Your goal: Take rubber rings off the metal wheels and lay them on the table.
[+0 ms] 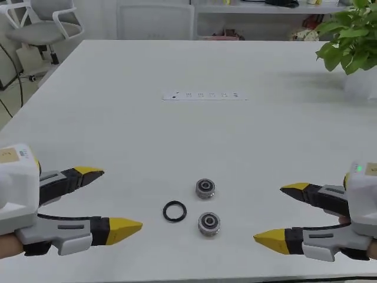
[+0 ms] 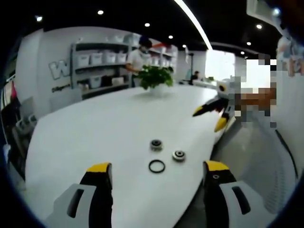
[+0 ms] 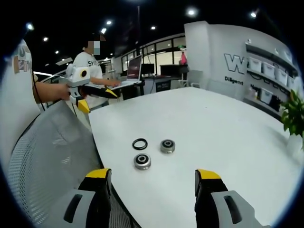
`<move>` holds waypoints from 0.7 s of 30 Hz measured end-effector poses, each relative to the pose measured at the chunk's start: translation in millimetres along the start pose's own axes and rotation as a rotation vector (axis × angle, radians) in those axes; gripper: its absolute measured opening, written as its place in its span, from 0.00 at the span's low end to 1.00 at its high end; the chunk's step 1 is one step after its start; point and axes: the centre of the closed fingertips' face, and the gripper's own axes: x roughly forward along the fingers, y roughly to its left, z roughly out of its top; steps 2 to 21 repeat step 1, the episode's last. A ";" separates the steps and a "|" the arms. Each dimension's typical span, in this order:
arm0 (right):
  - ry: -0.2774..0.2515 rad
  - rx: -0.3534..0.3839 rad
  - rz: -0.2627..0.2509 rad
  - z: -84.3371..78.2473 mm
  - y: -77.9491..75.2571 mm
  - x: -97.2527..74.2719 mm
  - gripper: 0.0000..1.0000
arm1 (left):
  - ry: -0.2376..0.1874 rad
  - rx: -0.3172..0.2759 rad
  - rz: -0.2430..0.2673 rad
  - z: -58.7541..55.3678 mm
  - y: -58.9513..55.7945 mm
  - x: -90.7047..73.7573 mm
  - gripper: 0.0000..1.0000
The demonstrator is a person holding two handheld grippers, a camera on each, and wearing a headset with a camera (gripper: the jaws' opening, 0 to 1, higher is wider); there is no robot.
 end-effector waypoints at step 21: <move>0.002 -0.003 0.000 -0.4 0.4 0.0 0.71 | 0.000 0.000 0.001 0.0 0.0 -0.3 0.79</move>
